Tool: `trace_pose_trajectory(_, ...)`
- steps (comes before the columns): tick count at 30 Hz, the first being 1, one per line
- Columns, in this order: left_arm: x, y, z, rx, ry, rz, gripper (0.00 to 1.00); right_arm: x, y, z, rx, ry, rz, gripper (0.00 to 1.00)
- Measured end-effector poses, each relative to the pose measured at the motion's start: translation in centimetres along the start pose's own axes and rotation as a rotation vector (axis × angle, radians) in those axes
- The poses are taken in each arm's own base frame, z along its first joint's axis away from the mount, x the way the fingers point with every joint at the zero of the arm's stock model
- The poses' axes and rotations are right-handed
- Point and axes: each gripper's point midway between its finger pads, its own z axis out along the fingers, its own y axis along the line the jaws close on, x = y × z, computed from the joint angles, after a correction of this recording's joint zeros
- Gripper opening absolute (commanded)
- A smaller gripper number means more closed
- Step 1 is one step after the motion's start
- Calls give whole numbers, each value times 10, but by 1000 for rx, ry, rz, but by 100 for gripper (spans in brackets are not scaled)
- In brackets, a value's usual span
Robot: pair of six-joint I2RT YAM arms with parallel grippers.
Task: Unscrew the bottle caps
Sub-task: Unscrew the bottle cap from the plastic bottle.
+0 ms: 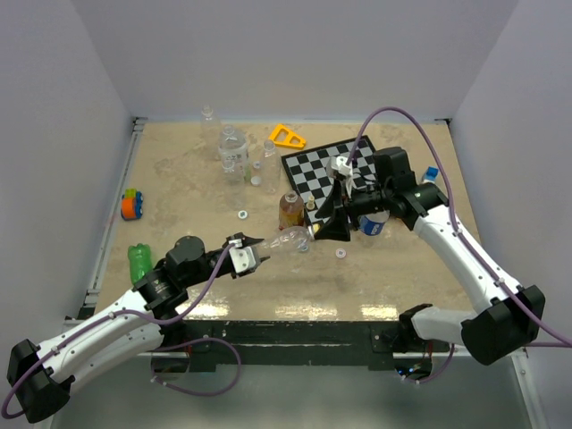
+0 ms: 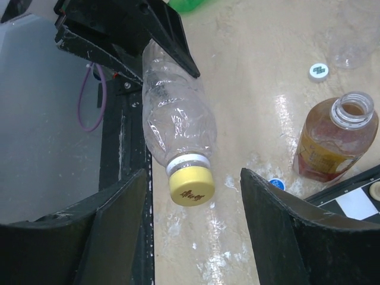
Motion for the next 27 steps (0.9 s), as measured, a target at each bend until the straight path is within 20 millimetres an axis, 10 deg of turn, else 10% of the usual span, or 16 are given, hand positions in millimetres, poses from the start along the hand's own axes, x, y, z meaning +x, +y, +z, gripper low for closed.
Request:
trace_pose_trajectory(8,-1,3,-1,-15,-2,3,0,15,0,9,-47,43,54,45)
trace_pose_trajectory(21,-1,3,-1,-18,-1,3,0,14,7,8,-83,34,37,46)
trace_pose_trajectory(27,-2,2,-1,-9,-6,4,0,12,9,7,-98,28,6,9)
